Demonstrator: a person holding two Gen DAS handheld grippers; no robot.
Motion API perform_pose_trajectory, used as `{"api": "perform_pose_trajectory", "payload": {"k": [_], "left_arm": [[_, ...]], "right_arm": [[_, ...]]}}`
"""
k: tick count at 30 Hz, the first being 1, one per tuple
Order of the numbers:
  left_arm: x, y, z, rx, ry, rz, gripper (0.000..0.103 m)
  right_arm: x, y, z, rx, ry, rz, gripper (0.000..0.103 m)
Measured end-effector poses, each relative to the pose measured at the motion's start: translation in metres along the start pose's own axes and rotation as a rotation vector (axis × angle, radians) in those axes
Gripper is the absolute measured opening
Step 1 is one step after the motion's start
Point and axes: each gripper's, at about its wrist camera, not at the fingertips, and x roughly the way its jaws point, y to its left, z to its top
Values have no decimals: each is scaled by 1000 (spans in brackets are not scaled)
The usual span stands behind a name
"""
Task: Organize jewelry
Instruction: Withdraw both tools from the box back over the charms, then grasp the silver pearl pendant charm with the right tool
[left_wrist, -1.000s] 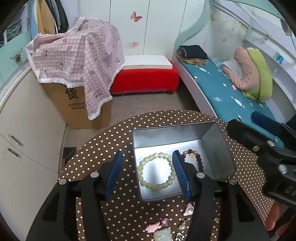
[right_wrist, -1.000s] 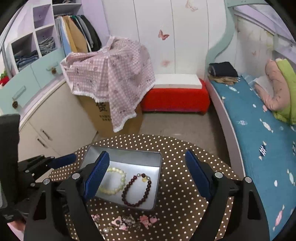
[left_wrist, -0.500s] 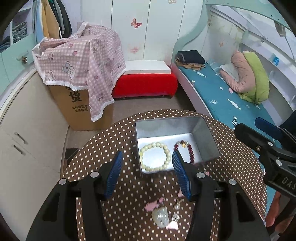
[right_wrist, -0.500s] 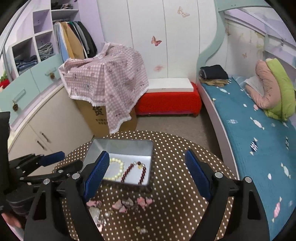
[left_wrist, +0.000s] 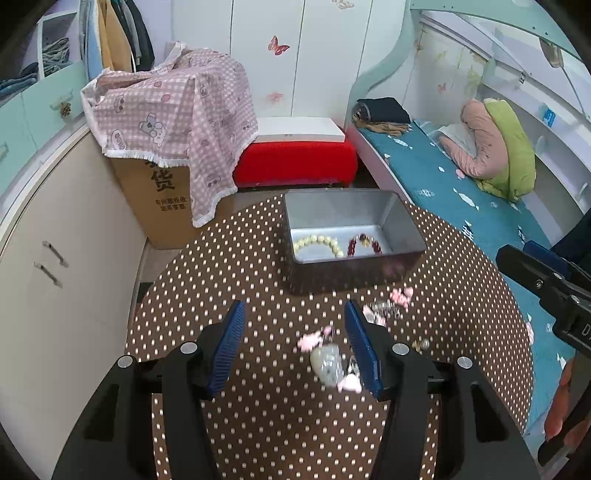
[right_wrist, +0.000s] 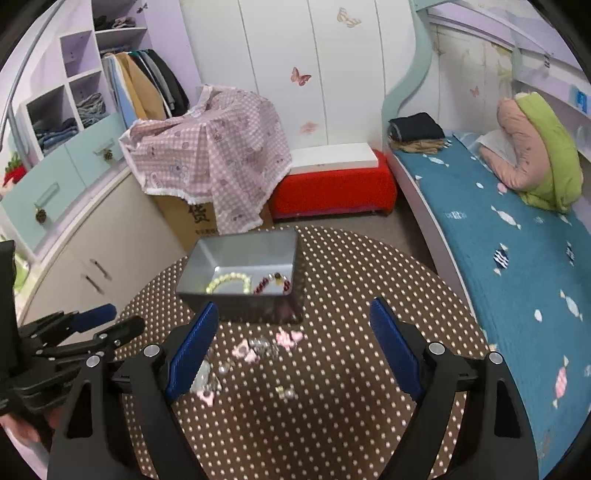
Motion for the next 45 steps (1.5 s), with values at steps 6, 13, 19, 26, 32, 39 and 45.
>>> {"api": "perform_pose_trajectory", "payload": {"k": [6,13,19,26,32,39,45], "left_arm": [[0,-1,-19,3,26,-4,54],[13,-1,-45,-16,95,-26,54],[29,0,-62,-21,154,-35,54],[50,8,-71,-46,217,-47,54],[59,8,-73,-61,235,-63,57],[62,10,-67,-81,241,-91,57],[63,0,-64,-66,242,-119,57]], "right_arm": [[-5,0,-17,-9,22,-24,81],[12,5,-44,-74,83,-52,81],[46,12,-67,-131,179,-67,81],[80,19,-81,-173,247,-49,81],[99,24,-86,-198,278,-43,65],[94,24,-88,-196,252,-27,40],[93,20,-87,-186,238,-4,15]]}}
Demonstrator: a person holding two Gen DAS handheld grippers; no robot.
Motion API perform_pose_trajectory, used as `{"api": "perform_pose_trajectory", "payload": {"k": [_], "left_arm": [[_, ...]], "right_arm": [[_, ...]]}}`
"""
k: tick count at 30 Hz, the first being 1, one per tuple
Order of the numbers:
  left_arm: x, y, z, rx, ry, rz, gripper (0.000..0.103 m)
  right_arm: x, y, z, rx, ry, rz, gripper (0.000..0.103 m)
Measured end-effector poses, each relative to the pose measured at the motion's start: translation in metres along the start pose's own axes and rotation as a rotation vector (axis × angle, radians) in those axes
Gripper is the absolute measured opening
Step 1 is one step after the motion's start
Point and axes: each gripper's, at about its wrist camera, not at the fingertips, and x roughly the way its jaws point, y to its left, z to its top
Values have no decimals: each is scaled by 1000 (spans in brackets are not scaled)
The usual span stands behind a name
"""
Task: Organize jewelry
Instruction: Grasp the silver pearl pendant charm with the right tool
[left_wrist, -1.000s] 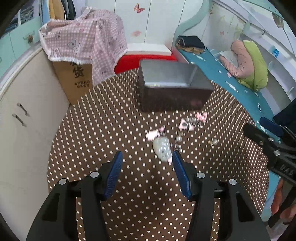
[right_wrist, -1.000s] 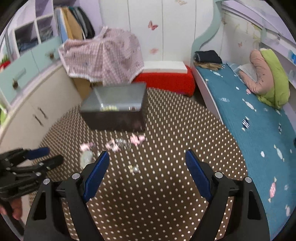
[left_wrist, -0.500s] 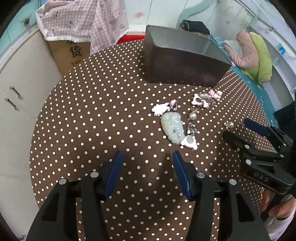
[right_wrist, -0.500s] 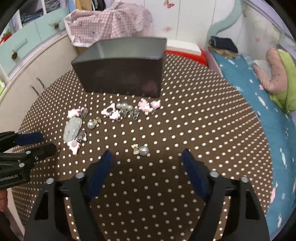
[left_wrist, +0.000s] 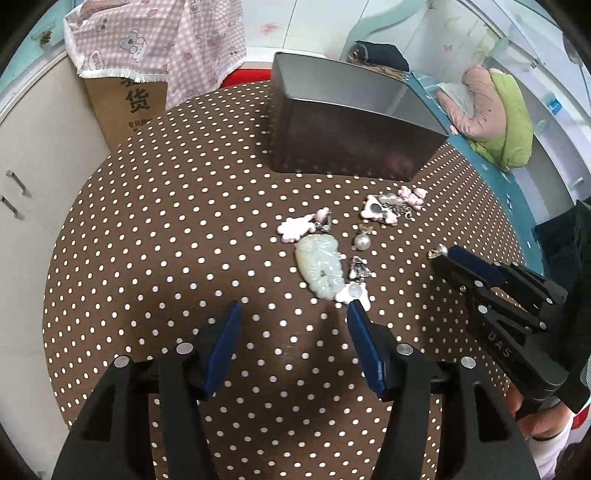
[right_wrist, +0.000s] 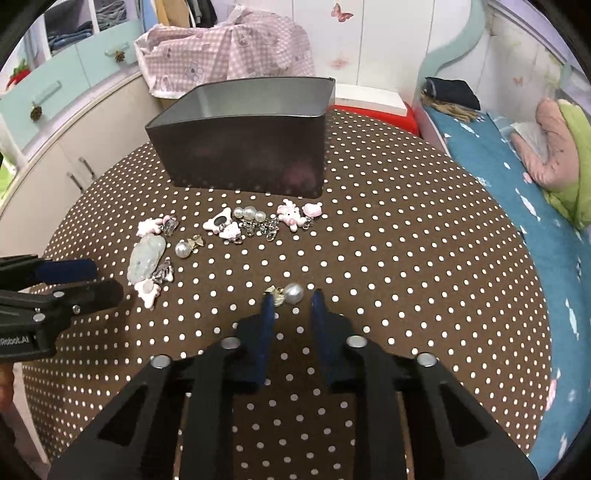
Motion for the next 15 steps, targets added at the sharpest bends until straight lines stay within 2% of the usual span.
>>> {"api": "perform_pose_trajectory", "payload": {"k": [3,6,11,14,15], "left_arm": [[-2,-5,1,5,-2,-13,57],[-3,-4,1,2,-4,-10,57],[-7,1,-1,-8,-15,-7,57],[-8,4,0,-14,-15,-5,57],[-8,4,0,-14,-14,-5,57]], "right_arm": [[0,1,-2,-16,-12,8,10],[1,3,-1,-34,-10,7,10],[1,-13,2,75,24,34,12],[2,-15,3,71,22,19,17],[2,-15,4,71,25,30,24]]}}
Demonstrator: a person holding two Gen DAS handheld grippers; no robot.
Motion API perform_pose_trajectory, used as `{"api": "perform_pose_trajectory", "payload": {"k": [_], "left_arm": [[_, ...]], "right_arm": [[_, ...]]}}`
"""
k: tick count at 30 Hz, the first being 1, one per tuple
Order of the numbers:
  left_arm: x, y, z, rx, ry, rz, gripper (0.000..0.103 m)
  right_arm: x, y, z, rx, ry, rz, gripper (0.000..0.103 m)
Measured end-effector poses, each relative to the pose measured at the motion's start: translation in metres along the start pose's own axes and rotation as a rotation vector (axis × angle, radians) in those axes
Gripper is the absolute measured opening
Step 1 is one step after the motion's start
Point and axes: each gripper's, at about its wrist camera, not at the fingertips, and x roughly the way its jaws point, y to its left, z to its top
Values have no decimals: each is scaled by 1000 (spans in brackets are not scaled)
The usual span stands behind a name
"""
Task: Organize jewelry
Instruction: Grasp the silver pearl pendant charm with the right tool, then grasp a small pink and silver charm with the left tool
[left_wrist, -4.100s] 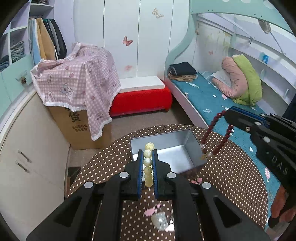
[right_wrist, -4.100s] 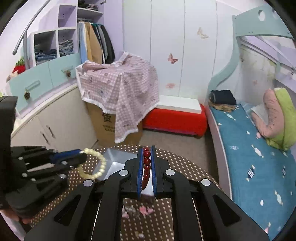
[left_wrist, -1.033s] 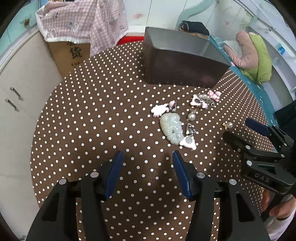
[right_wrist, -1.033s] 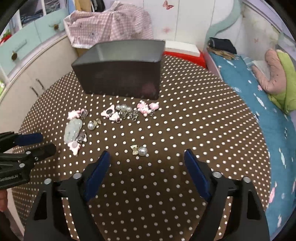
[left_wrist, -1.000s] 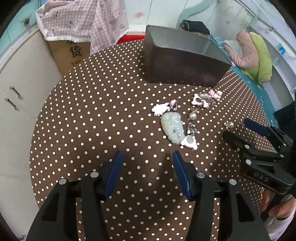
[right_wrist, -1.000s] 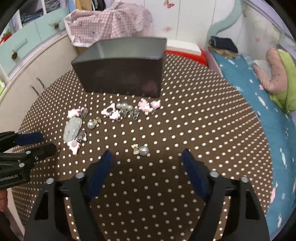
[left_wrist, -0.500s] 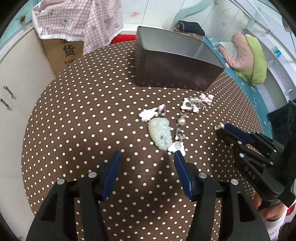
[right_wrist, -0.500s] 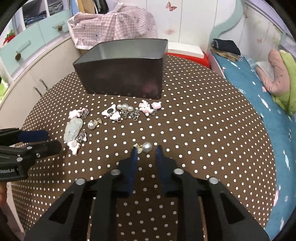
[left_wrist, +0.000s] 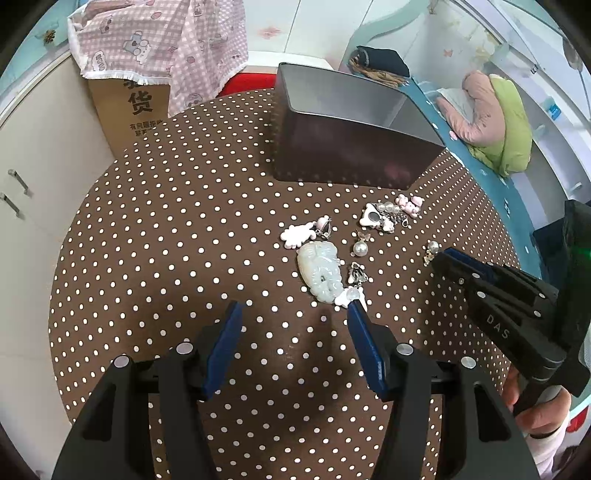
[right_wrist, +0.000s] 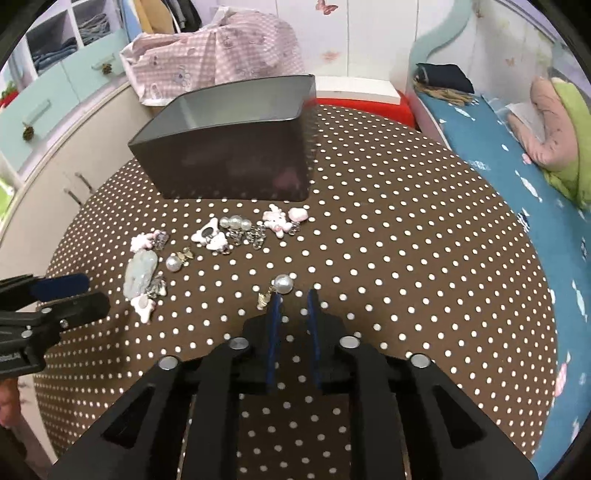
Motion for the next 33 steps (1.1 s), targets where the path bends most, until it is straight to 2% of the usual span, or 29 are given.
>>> {"api": "perform_pose_trajectory", "payload": {"k": [1,3,5,9,11,12,14,15,19,33], "left_arm": [[0,0,0,-1,1,-1,57],[0,2,0,-1,3,-5,57],[1,4,0,0,4,-2,57],[5,4,1,1,14,4,57],[6,4,2,-1,16,4,57],[6,4,2,-1,17,4,57],[8,6,3,-4,20,5,57],[9,6,4,-8,23,5,57],[13,5,6,-9,27,7,57],[10,0,13,11,11,-5,57]], "right_arm": [[0,1,0,-4,1,9,43],[-1,7,2,-24,-22,-20,74],[0,14,3,-49,-38,-42,74],[7,14,5,-40,-26,-17,74],[11,20,6,-58,-31,-32,66],[13,24,7,-70,-43,-57,52],[14,25,11,-72,-46,-48,40],[14,23,13,-67,-47,-47,30],[16,16,18,-57,-44,-27,14],[-1,-6,13,-19,-103,-5,12]]}}
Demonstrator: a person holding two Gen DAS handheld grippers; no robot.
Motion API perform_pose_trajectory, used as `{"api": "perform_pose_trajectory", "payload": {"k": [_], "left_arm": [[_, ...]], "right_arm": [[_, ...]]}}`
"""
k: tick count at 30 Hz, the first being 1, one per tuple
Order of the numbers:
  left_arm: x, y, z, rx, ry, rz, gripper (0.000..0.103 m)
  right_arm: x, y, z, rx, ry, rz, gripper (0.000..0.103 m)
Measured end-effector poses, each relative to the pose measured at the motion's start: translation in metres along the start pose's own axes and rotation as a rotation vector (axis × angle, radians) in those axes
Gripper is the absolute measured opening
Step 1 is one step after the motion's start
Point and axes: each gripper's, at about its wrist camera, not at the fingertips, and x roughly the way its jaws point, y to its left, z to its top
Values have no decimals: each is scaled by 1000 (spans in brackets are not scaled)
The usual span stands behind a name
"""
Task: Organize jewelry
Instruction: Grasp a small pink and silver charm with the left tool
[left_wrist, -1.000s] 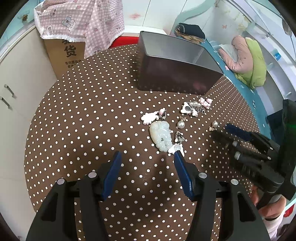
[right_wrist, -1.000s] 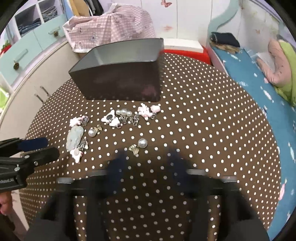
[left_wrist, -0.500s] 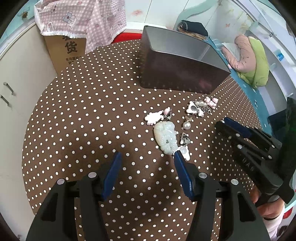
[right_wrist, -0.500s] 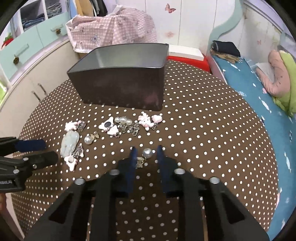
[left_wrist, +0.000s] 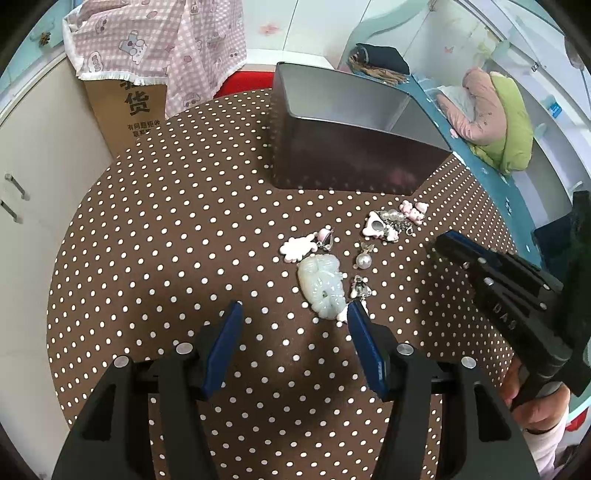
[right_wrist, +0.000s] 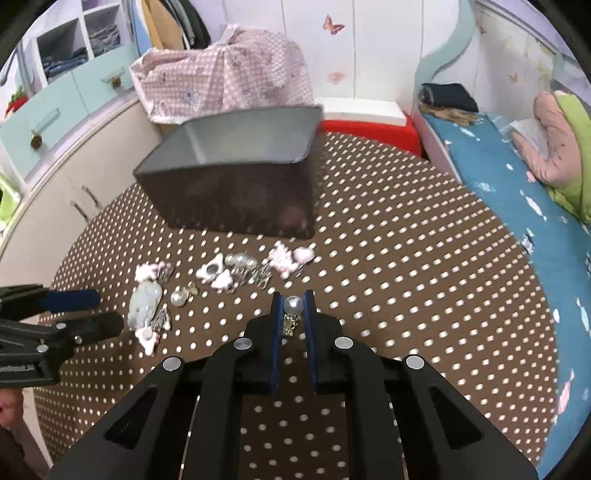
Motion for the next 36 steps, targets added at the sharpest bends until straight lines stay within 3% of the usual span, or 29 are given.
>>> {"api": "perform_pose_trajectory", "payload": {"k": [3,9,12,14,22,23,27,29,36], "left_arm": [[-2,-6,3,10,-10,-16,57],[-11,-43,15,176,-56,-103,57],[-4,-56,22,223,-40,-131,57],[5,-64,24,251,-15,-143,49],[36,-78,35,287,65,-27,43],[40,-79,36,287,81,-16,35],[43,-83,36,320,83,38,28],[44,-83,37,327,72,88,9],[35,-75,38,317,30,105,9]], "right_arm": [[-8,-10,5,13,-16,-14,12],[-23,-39,6,50,-50,-28,12],[-28,-53,6,63,-65,-27,12],[-31,-61,5,69,-75,-25,12],[-35,-82,7,77,-97,12,12],[-35,-83,8,75,-103,15,12],[-33,-83,10,76,-107,26,12],[-30,-82,10,79,-101,29,12],[-29,-75,8,86,-92,27,12]]}}
